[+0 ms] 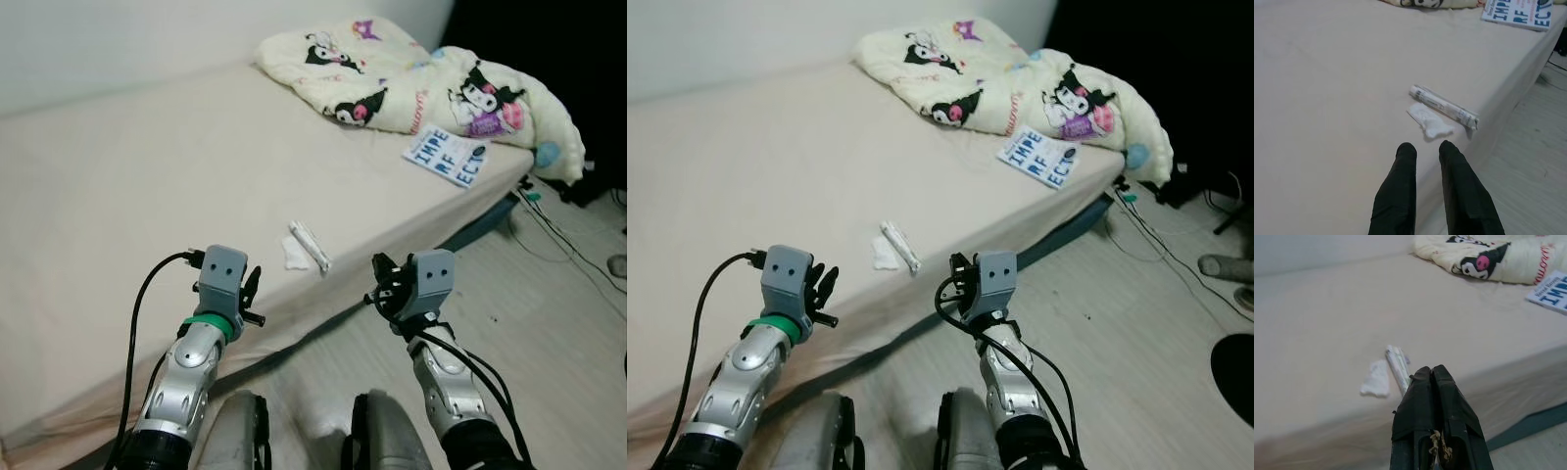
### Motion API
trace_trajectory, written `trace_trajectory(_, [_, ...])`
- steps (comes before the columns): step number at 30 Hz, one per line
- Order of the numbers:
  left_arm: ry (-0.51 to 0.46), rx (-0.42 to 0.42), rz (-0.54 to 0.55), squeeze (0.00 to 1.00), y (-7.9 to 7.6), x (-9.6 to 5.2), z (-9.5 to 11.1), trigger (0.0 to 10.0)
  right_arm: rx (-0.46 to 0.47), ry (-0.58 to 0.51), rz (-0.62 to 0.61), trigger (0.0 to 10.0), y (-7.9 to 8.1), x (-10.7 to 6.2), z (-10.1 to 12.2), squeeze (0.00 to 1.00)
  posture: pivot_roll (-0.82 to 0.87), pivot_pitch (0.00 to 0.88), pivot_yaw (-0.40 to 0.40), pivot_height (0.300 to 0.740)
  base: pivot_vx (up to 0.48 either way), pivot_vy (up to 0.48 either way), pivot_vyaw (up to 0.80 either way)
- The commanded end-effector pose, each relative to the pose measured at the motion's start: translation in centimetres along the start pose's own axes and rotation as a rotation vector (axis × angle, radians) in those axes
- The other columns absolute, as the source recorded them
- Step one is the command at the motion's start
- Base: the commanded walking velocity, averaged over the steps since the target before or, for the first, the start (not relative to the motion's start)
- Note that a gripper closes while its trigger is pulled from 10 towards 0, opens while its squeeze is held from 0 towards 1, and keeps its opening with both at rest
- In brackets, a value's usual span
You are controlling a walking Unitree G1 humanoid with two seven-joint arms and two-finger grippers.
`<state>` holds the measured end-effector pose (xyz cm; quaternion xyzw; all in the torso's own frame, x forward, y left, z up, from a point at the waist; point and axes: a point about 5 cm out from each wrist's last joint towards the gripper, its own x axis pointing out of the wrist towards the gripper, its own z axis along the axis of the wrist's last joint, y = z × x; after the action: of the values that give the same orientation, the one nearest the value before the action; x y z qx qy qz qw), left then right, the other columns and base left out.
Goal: Clean up the room
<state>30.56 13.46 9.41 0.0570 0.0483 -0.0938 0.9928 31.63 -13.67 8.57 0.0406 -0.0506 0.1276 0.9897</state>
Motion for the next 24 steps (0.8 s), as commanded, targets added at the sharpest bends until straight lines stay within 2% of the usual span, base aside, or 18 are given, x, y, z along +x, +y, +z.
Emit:
trace_trajectory(1, [0.015, 0.007, -0.002, 0.0, -0.1, -0.1, -0.5, 10.0, -0.004, 0.012, -0.008, 10.0, -0.2, -0.3, -0.4, 0.0, 0.01, 0.092, 0.022, 0.59, 0.0, 0.0, 0.0])
trace_trajectory(15, [0.018, 0.012, 0.001, 0.0, 0.0, -0.1, -0.6, 10.0, -0.002, 0.009, -0.006, 10.0, -0.2, -0.3, -0.4, 0.0, 0.01, 0.094, 0.022, 0.54, 0.0, 0.0, 0.0])
trace_trajectory(18, [0.012, -0.023, 0.019, 0.0, 0.1, 0.1, -0.2, 10.0, -0.003, 0.001, -0.003, 10.0, -0.2, -0.2, -0.2, 0.0, 0.01, 0.096, 0.021, 0.531, 0.0, 0.0, 0.0])
trace_trajectory(22, [-0.02, -0.059, 0.039, 0.0, -0.1, 0.8, 1.0, 10.0, -0.006, -0.016, -0.005, 10.0, -0.4, 0.0, 0.3, 0.0, 0.02, 0.104, 0.015, 0.531, 0.0, 0.0, 0.0])
trace_trajectory(24, [-0.067, -0.066, 0.04, 0.0, -1.2, 1.9, 2.7, 10.0, -0.01, -0.028, -0.01, 10.0, -0.6, 0.5, 0.8, 0.0, 0.03, 0.113, 0.01, 0.531, 0.0, 0.0, 0.0])
